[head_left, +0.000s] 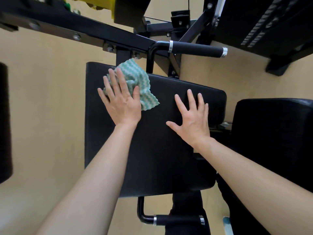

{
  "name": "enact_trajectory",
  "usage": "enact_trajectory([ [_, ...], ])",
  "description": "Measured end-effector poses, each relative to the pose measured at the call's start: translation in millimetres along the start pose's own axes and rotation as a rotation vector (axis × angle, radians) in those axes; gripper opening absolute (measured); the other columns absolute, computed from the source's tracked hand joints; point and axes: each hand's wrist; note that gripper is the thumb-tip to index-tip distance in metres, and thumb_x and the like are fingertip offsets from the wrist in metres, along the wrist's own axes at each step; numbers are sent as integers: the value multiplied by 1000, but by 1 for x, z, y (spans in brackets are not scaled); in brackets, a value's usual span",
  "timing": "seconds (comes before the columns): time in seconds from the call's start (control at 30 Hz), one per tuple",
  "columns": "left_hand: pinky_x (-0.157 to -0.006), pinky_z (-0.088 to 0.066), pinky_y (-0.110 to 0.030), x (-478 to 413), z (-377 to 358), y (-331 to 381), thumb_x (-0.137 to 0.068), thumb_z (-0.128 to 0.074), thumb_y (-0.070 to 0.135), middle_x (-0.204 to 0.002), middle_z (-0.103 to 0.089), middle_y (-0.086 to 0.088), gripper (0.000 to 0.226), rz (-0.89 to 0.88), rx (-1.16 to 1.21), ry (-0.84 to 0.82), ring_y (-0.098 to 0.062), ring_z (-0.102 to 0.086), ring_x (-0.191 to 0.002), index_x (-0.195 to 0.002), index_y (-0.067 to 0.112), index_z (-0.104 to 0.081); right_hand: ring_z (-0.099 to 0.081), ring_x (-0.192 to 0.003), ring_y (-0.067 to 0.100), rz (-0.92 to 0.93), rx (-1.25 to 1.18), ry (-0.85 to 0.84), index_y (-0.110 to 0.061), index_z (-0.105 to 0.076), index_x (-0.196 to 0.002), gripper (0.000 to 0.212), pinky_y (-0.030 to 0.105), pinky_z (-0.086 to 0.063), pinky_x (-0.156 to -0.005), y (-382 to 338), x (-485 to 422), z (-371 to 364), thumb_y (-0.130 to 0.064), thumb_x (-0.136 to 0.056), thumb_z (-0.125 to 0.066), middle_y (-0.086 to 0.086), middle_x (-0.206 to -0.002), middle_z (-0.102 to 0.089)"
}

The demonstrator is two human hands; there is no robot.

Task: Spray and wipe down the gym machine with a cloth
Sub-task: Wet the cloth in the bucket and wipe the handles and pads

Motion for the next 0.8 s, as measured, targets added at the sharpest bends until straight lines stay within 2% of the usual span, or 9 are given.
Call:
enact_trajectory([
  [0.13, -126, -7, -60, 56, -6, -3, -108, -24, 53, -171, 1, -18, 69, -110, -8, -81, -42, 1, -157, -165, 21, -1, 3, -157, 40, 33, 32, 10, -37, -10, -163, 98, 62, -12, -125, 9, 1, 0, -70, -86, -62, 8, -172, -1],
  [0.27, -125, 0, -62, 130, -15, 1, -103, -30, 62, -169, 13, -19, 78, -257, -16, -225, -45, 13, -155, -164, 27, 4, 4, -157, 37, 51, 18, 2, -39, -11, -162, 97, 60, -12, -125, 13, 2, 5, -69, -86, -63, 5, -172, -1],
  [0.4, -125, 0, -63, 182, -24, -1, -99, -37, 69, -169, 17, -20, 87, -351, -34, -295, -46, 15, -154, -164, 29, 7, 5, -158, 36, 81, 40, -13, -37, -12, -163, 91, 58, -9, -126, 16, 3, 3, -62, -90, -62, 4, -172, 0],
  [0.47, -125, 0, -62, 186, -23, -3, -98, -39, 69, -170, 13, -19, 91, -357, 11, -273, -45, 12, -155, -164, 26, 7, -6, -157, 37, 79, -49, 72, -29, -25, -161, 79, 60, -15, -125, 15, 8, -2, -49, -95, -64, 8, -171, -12],
  [0.5, -125, 1, -61, 185, -21, -4, -99, -41, 66, -170, 9, -18, 91, -348, 68, -249, -44, 10, -156, -164, 24, 7, -18, -155, 38, 92, -120, 164, -23, -35, -158, 69, 59, -23, -123, 15, 15, -4, -39, -97, -64, 12, -168, -24],
  [0.57, -126, -2, -59, 181, -17, -7, -100, -50, 49, -172, -5, -14, 84, -310, 217, -154, -41, -1, -157, -163, 18, -3, -44, -141, 37, 166, -233, 380, -9, -53, -146, 50, 52, -40, -114, 11, 35, -12, -21, -99, -63, 18, -152, -47],
  [0.63, -125, -12, -58, 182, -14, -12, -97, -54, 30, -168, -21, -11, 73, -293, 293, -38, -38, -15, -156, -158, 13, -19, -56, -126, 36, 297, -296, 458, 1, -65, -130, 33, 46, -48, -105, 0, 61, -23, -11, -99, -61, 21, -134, -60],
  [0.73, -124, -22, -54, 184, -18, -20, -97, -57, 15, -164, -33, -10, 66, -365, 369, -70, -29, -24, -155, -155, 10, -27, -60, -122, 35, 500, -328, 314, 7, -68, -118, 23, 44, -51, -103, -14, 90, -46, -7, -102, -59, 23, -128, -63],
  [0.8, -127, -20, -47, 179, -21, -26, -100, -57, 17, -166, -31, -8, 68, -380, 341, -120, -25, -22, -156, -159, 10, -24, -50, -138, 32, 551, -268, 149, 5, -60, -133, 35, 43, -46, -112, -12, 97, -59, -8, -101, -60, 21, -145, -54],
])
Point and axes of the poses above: each hand's wrist, its own x-axis away from the middle knuckle, its own z-axis out of the back of the hand, y = z × x
